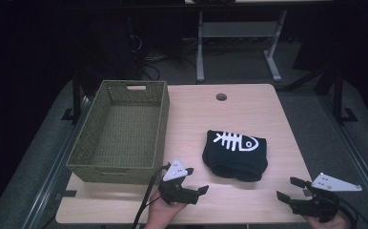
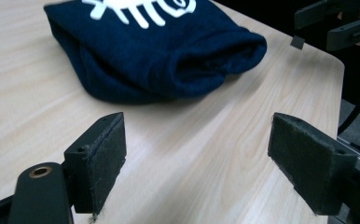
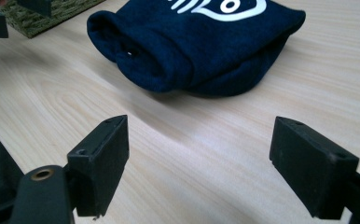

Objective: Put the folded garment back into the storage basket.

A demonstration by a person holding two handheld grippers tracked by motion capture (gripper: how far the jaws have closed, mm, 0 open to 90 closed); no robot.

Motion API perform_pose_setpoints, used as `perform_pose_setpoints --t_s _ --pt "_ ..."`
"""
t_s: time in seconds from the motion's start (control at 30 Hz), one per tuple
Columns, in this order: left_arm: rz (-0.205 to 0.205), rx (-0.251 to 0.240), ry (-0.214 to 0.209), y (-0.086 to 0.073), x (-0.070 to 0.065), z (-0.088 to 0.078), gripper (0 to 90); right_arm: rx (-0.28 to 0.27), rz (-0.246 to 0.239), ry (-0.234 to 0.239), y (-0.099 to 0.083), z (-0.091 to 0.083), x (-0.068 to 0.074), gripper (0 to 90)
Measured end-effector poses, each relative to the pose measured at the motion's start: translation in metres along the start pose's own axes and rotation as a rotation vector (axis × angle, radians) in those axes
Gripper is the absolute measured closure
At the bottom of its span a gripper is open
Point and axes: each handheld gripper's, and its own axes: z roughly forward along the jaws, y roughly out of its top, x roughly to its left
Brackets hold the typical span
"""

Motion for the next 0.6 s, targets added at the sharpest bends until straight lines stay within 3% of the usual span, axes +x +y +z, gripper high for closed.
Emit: perform_pose_setpoints --t_s 0.23,0.6 --pt "-0.004 0.012 0.012 0.017 0.006 0.008 17.8 0.008 -0.005 0.004 0.016 0.006 -0.004 19.0" --pt "-0.043 0.024 0.014 0.024 0.015 0.018 17.7 0.015 -0.026 0.017 0.035 0.011 -0.007 18.2"
